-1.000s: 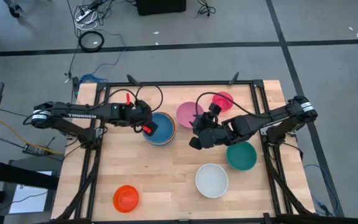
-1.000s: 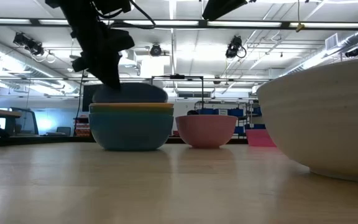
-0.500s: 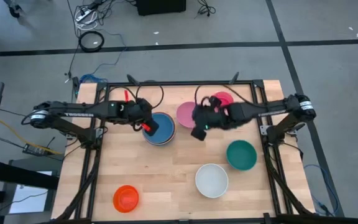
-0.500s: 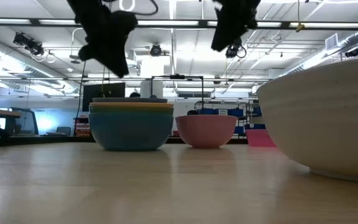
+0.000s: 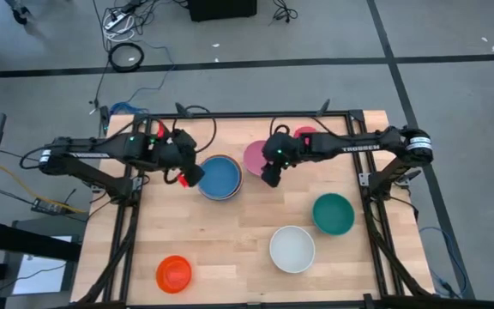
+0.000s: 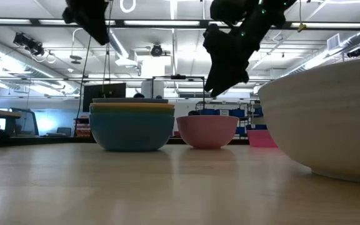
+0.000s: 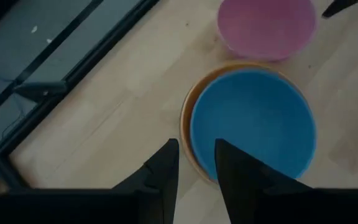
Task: Nest bowls inside each other
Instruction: Stack the pink bowl into the dark blue bowl
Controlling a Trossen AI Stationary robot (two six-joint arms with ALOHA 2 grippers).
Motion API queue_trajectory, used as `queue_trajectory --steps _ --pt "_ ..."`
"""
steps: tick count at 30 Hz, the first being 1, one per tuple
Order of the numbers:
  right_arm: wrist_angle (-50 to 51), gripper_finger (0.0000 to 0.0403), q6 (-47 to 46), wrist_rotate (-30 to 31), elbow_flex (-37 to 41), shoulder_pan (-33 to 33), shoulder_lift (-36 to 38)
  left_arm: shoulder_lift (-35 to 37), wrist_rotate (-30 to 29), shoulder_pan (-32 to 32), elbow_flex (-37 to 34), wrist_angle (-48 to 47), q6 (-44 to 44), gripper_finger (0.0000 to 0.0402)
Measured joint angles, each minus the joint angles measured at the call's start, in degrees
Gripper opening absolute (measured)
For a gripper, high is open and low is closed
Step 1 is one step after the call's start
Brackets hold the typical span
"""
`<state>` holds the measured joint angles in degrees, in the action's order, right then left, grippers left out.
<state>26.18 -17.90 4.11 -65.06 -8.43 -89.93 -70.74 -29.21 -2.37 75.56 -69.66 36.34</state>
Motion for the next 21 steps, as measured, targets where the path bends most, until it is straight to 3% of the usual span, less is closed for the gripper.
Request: queue_trajectory --steps 5,12,21 --pt "-6.71 0.0187 1.95 -3.48 4.42 1.3 0.08 -0.02 0.16 -1.92 -0.1 -7.64 1.33 0.0112" --pt "-8.72 0.0186 8.99 1.97 7.5 3.48 0.04 -0.16 6.65 -6.36 -0.1 -13.9 -4.02 0.0113" --pt "-10.56 0.0185 14.11 4.1 9.75 3.39 0.02 -0.18 7.22 -10.63 -0.13 -14.24 0.58 0.0113"
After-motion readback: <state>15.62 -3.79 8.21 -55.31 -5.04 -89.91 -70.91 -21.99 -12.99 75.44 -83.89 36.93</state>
